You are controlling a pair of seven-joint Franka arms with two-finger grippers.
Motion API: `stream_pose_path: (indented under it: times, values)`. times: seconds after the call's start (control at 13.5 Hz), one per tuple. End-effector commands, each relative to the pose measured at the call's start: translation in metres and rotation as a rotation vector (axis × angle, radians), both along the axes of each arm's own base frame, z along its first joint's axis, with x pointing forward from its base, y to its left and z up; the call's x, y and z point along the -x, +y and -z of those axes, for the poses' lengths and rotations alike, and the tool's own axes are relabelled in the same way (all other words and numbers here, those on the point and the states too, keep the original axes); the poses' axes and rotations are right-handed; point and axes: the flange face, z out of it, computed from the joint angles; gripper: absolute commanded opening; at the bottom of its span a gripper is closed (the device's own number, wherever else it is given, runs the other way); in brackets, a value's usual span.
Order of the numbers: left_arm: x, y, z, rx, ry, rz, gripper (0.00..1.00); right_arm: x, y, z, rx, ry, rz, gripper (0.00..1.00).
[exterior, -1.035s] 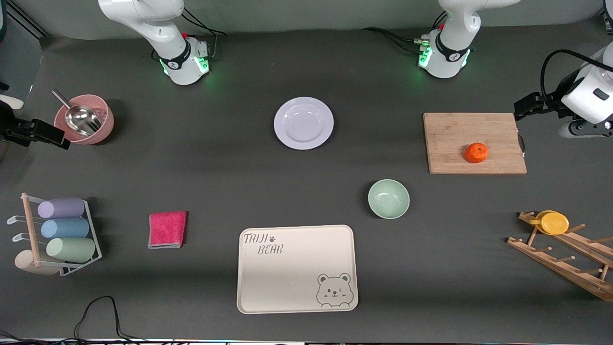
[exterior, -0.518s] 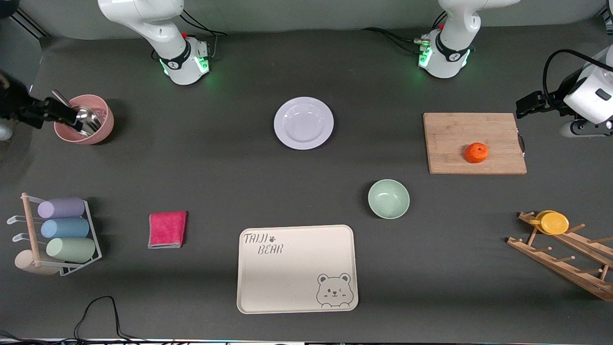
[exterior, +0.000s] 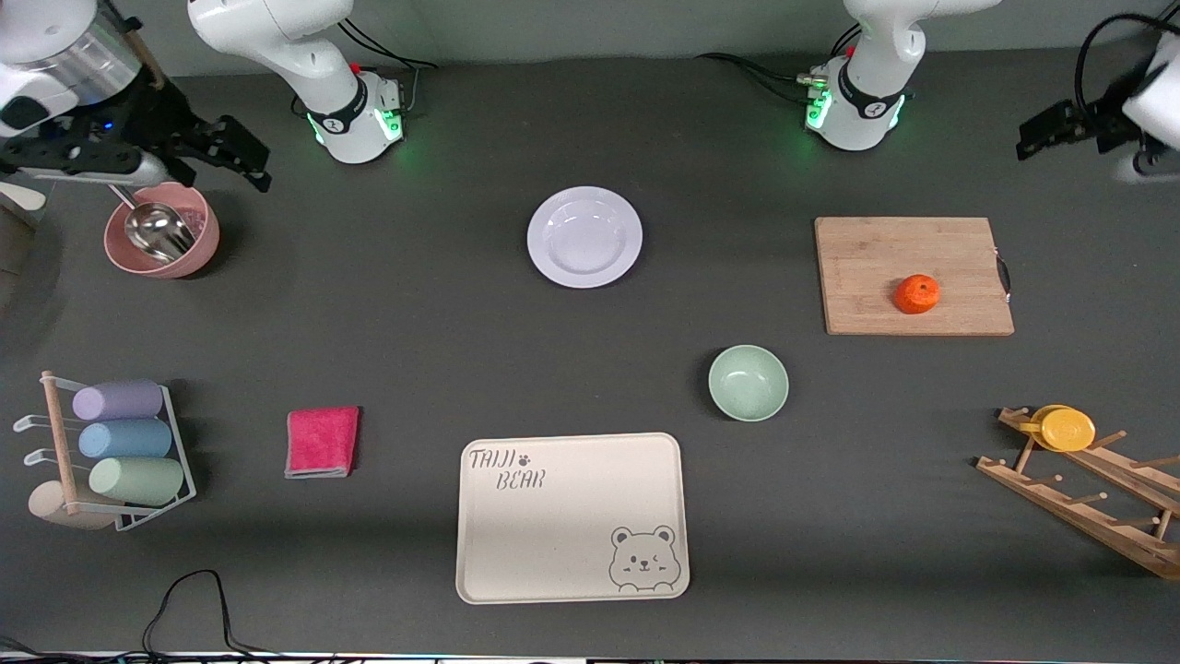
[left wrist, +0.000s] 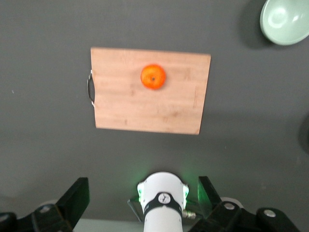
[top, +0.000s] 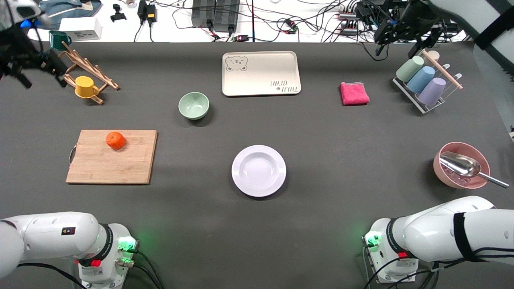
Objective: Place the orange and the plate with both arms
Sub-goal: 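Lower the left gripper onto the orange while the right gripper reaches the plate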
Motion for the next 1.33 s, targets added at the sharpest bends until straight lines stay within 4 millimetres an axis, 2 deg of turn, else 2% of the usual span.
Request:
stream_pose_path:
  times: [0.0,0.07,0.15,0.3,0.52,0.74,0.81,1.04,1.26]
  values:
    - [0.035,-0.003,0.031,-0.003,-0.023,0.017,1.0,0.017,0.003,0.002,-0.012,0.008,0.026,1.0]
    - [0.032,-0.005,0.046,-0.003,-0.018,0.022,1.0,0.019,-0.001,0.005,-0.02,0.014,0.022,1.0]
    - [0.031,-0.005,0.069,-0.003,-0.013,0.026,1.0,0.022,-0.001,0.01,-0.04,0.014,0.022,1.0]
    - [0.032,-0.003,0.124,-0.001,-0.042,0.027,1.0,0.029,-0.005,0.02,-0.123,0.028,0.037,1.0]
    - [0.031,-0.005,0.196,-0.001,-0.1,0.036,1.0,0.047,-0.012,0.059,-0.267,0.053,-0.009,1.0]
    - [0.016,-0.003,0.254,0.002,-0.127,0.037,1.0,0.047,-0.02,0.115,-0.423,0.096,-0.068,1.0]
    - [0.009,-0.003,0.268,0.001,-0.139,0.04,1.0,0.045,-0.017,0.133,-0.453,0.088,-0.112,1.0]
    - [-0.01,-0.002,0.303,-0.001,-0.213,0.044,1.0,0.051,-0.007,0.206,-0.634,0.082,-0.123,1.0]
    - [-0.02,0.001,0.339,0.0,-0.25,0.039,1.0,0.051,0.003,0.265,-0.816,0.1,-0.148,1.0]
